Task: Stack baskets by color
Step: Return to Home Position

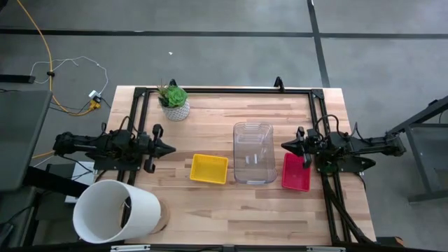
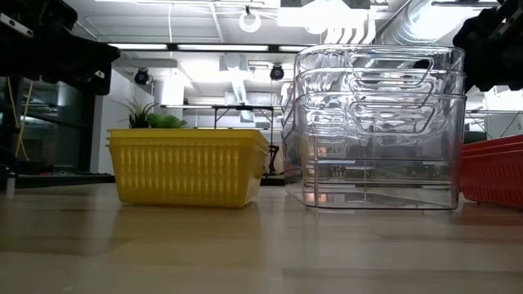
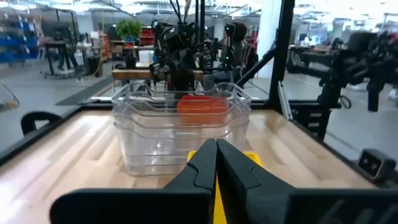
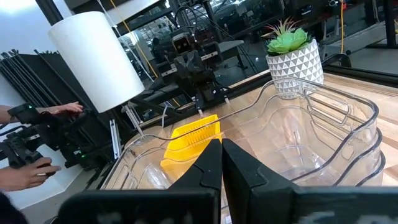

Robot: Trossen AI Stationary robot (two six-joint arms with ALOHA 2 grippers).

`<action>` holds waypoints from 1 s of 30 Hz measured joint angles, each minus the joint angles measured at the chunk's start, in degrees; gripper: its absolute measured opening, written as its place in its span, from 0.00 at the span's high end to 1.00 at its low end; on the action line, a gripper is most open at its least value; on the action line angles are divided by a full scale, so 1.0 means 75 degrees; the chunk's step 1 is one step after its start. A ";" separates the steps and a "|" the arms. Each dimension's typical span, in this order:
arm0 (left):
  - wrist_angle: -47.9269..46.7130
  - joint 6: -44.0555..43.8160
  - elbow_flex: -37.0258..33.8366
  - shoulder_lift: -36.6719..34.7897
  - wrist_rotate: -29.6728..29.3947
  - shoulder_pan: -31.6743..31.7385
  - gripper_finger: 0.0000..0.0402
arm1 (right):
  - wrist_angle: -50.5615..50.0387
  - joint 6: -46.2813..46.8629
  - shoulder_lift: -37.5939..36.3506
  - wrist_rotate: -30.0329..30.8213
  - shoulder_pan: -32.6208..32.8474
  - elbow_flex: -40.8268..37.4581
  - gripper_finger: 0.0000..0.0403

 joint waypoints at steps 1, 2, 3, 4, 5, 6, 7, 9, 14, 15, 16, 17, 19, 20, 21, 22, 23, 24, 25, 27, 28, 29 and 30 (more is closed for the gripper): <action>0.0000 -0.0173 0.0000 0.0000 0.0002 0.0001 1.00 | 0.0000 0.0000 0.0000 0.0000 0.0000 0.0000 1.00; 0.0000 -0.0365 0.0000 0.0000 0.0002 0.0001 1.00 | 0.0000 0.0000 0.0000 0.0000 0.0000 0.0000 1.00; 0.0000 -0.0509 0.0000 0.0000 0.0000 0.0001 1.00 | 0.0002 0.0000 0.0000 0.0000 0.0000 0.0000 1.00; 0.0000 -0.0600 0.0000 0.0000 -0.0003 0.0015 1.00 | 0.0003 0.0000 0.0000 0.0000 0.0000 0.0000 1.00; 0.0000 -0.0658 0.0000 0.0000 -0.0015 0.0037 1.00 | 0.0001 0.0000 0.0000 0.0000 0.0000 0.0000 1.00; 0.0006 -0.0681 0.0000 0.0000 -0.0018 0.0075 1.00 | 0.0001 0.0000 0.0000 0.0000 0.0000 0.0000 1.00; 0.0013 -0.0681 0.0000 0.0003 -0.0026 0.0086 1.00 | 0.0002 0.0000 0.0000 0.0000 0.0000 0.0000 1.00; 0.0014 -0.0699 0.0000 0.0037 -0.0035 0.0092 1.00 | 0.0002 0.0000 0.0000 0.0000 0.0000 0.0000 1.00; 0.0003 -0.0699 0.0000 0.0067 -0.0032 0.0092 1.00 | 0.0003 0.0000 0.0000 0.0000 0.0000 0.0000 1.00; 0.0003 -0.0699 0.0000 0.0067 -0.0032 0.0092 1.00 | 0.0003 0.0000 0.0000 0.0000 0.0000 0.0000 1.00; 0.0006 -0.0699 0.0000 0.0064 -0.0032 0.0092 1.00 | 0.0003 0.0000 0.0000 0.0000 0.0000 0.0000 1.00; 0.0006 -0.0699 0.0000 0.0064 -0.0032 0.0092 1.00 | 0.0003 0.0000 0.0000 0.0000 0.0000 0.0000 1.00; 0.0006 -0.0699 0.0000 0.0064 -0.0032 0.0092 1.00 | 0.0003 0.0000 0.0000 0.0000 -0.0001 0.0000 1.00; 0.0006 -0.0699 0.0000 0.0064 -0.0032 0.0092 1.00 | 0.0003 0.0000 0.0000 0.0000 -0.0003 0.0000 1.00; 0.0006 -0.0699 0.0000 0.0064 -0.0032 0.0092 1.00 | 0.0003 0.0000 0.0000 0.0000 -0.0001 0.0000 1.00; 0.0006 -0.0699 0.0000 0.0064 -0.0032 0.0092 1.00 | 0.0003 0.0000 0.0000 0.0000 0.0000 0.0000 1.00; 0.0006 -0.0699 0.0000 0.0064 -0.0032 0.0092 1.00 | 0.0003 0.0000 0.0000 0.0000 -0.0002 0.0000 1.00; 0.0006 -0.0699 0.0000 0.0064 -0.0032 0.0092 1.00 | 0.0003 0.0000 0.0000 0.0000 -0.0002 0.0000 1.00; 0.0006 -0.0699 0.0000 0.0066 -0.0032 0.0092 1.00 | 0.0003 0.0000 0.0002 0.0000 -0.0001 0.0000 1.00; 0.0006 -0.0699 0.0000 0.0064 -0.0032 0.0092 1.00 | 0.0003 0.0000 0.0003 0.0000 -0.0003 0.0000 1.00; 0.0006 -0.0699 0.0000 0.0065 -0.0032 0.0092 1.00 | 0.0003 0.0000 0.0003 0.0000 0.0000 0.0000 1.00; 0.0006 -0.0699 0.0000 0.0066 -0.0032 0.0092 1.00 | 0.0003 0.0000 0.0003 0.0000 0.0000 0.0000 1.00; 0.0006 -0.0699 0.0000 0.0065 -0.0032 0.0092 1.00 | 0.0003 0.0000 0.0003 0.0000 0.0000 0.0000 1.00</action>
